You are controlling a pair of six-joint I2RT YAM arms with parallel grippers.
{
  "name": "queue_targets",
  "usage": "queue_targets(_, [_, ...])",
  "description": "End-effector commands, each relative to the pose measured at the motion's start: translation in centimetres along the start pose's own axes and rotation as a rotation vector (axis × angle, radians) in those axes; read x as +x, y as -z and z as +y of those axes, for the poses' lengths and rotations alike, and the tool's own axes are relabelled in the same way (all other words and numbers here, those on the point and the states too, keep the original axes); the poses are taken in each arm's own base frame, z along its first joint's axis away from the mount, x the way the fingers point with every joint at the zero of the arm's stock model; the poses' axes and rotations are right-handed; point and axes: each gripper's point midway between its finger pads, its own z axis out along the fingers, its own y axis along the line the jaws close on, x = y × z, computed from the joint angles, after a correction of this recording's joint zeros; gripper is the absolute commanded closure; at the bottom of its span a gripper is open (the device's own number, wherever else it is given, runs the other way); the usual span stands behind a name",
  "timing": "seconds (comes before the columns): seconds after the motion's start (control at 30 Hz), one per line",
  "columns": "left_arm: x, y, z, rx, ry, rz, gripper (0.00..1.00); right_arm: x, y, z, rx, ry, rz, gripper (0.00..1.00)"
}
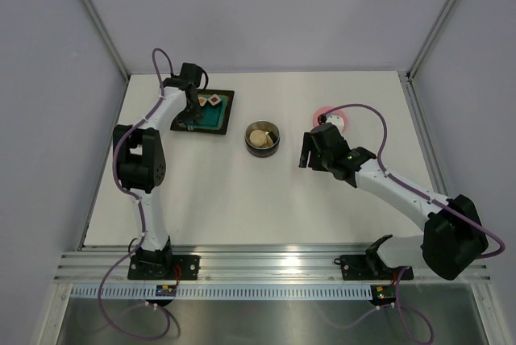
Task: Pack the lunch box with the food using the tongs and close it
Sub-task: Pick up the fake food from the plate.
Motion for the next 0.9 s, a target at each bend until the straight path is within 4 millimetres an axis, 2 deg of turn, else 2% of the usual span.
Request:
queue_targets(0.0, [-1.9, 0.0, 0.3, -0.029, 0.022, -0.044, 0.59, -0.2, -0.4, 0.4, -0.012, -0.008, -0.001, 0.26])
queue_targets(0.33, [-1.9, -0.2, 2.0, -0.135, -0.009, -0.053, 0.61, -0.2, -0.9, 0.8, -0.021, -0.006, 0.004, 0.26])
queue_targets(0.53, [-1.9, 0.5, 1.6, -0.094, -0.004, -0.066, 0.8, -0.2, -1.1, 1.0, -0.024, -0.003, 0.012, 0.27])
queue_targets(0.73, [-2.6, 2.6, 1.4, -0.046, 0.0, -0.096, 1.0, -0.4, -0.9, 1.0, -0.024, 0.0, 0.008, 0.27])
queue_targets(0.87, [-2.8, 5.0, 0.7, 0.036, -0.001, -0.13, 1.0, -0.7, -0.7, 1.1, -0.028, -0.01, 0.002, 0.27])
